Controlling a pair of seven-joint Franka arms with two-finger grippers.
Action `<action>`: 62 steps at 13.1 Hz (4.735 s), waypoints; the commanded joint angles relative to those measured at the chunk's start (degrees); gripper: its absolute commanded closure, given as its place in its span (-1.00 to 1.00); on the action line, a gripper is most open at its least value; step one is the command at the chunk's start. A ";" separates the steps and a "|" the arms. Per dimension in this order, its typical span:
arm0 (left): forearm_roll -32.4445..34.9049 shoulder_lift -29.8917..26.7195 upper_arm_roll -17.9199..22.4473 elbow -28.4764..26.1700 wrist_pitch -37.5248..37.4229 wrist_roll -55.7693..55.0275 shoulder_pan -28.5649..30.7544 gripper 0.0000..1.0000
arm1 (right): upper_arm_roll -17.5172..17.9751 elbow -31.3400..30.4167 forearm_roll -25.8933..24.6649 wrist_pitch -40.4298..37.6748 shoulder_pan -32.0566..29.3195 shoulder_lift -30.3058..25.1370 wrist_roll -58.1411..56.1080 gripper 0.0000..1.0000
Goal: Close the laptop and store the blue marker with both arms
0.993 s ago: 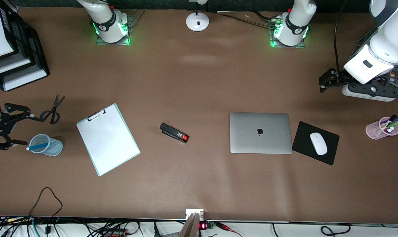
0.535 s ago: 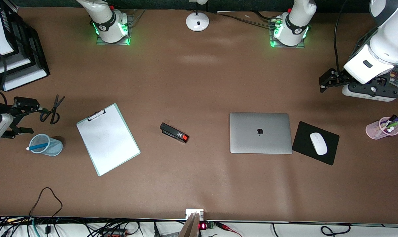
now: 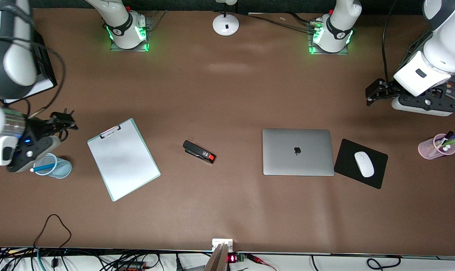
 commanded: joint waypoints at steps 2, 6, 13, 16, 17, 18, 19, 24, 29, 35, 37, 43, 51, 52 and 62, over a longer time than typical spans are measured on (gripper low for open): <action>0.82 0.44 0.38 0.78 0.10 0.90 -0.07 -1.00 | -0.25 0.47 -1.13 -4.46 0.55 -0.67 8.95 -1.00; 0.73 0.44 0.47 0.78 0.10 0.81 0.45 -1.00 | -0.16 0.47 -1.13 -5.17 0.73 -1.02 15.47 -1.00; 0.64 0.53 0.47 0.78 0.10 0.90 0.45 -1.00 | -0.60 0.30 -2.63 -5.43 2.23 -1.81 22.86 -1.00; 0.64 0.53 0.47 0.78 0.10 0.90 0.45 -1.00 | -0.87 0.39 -3.24 -5.52 2.75 -1.81 22.77 -1.00; 0.64 0.53 0.47 0.78 0.10 0.90 0.45 -1.00 | -0.78 0.39 -4.81 -5.52 3.19 -1.99 23.04 -1.00; 0.64 0.53 0.47 0.78 0.10 0.90 0.54 -1.00 | -0.78 0.39 -5.52 -5.43 3.02 -3.73 25.39 -1.00; 0.64 0.53 0.47 0.78 0.10 0.90 0.46 -1.00 | -0.87 0.39 -5.70 -5.34 2.67 -6.71 27.50 -1.00; 0.64 0.53 0.47 0.78 0.10 0.90 0.45 -1.00 | -1.31 -0.05 -4.39 -3.06 1.96 -9.81 30.16 -1.00; 0.64 0.53 0.47 0.78 0.10 0.90 0.45 -1.00 | -1.13 -23.01 -2.98 11.83 2.22 -24.18 30.16 -1.00; 0.64 0.53 0.47 0.78 0.10 0.99 0.45 -1.00 | -1.66 -28.97 -2.98 18.38 1.17 -27.57 29.28 -1.00; 0.64 0.53 0.47 0.78 0.10 1.07 0.45 -1.00 | -1.40 -28.97 -3.16 18.39 -0.32 -27.57 29.28 -1.00; 1.25 0.44 0.47 0.86 -0.68 0.99 0.45 -1.00 | -1.04 -29.06 -1.24 17.16 -0.41 -28.27 29.63 -1.00; 1.34 0.44 0.47 0.87 -0.86 1.16 0.45 -1.00 | -0.34 -28.36 0.62 8.29 -0.24 -29.24 29.37 -1.00; 1.34 0.44 0.47 0.87 -0.86 1.16 0.45 -1.00 | -0.25 -28.35 0.62 8.28 -0.06 -29.32 29.37 -1.00; 1.26 0.35 0.12 1.57 -5.87 1.08 0.54 -1.00 | -0.08 -28.44 -1.65 9.16 0.11 -29.50 29.71 -1.00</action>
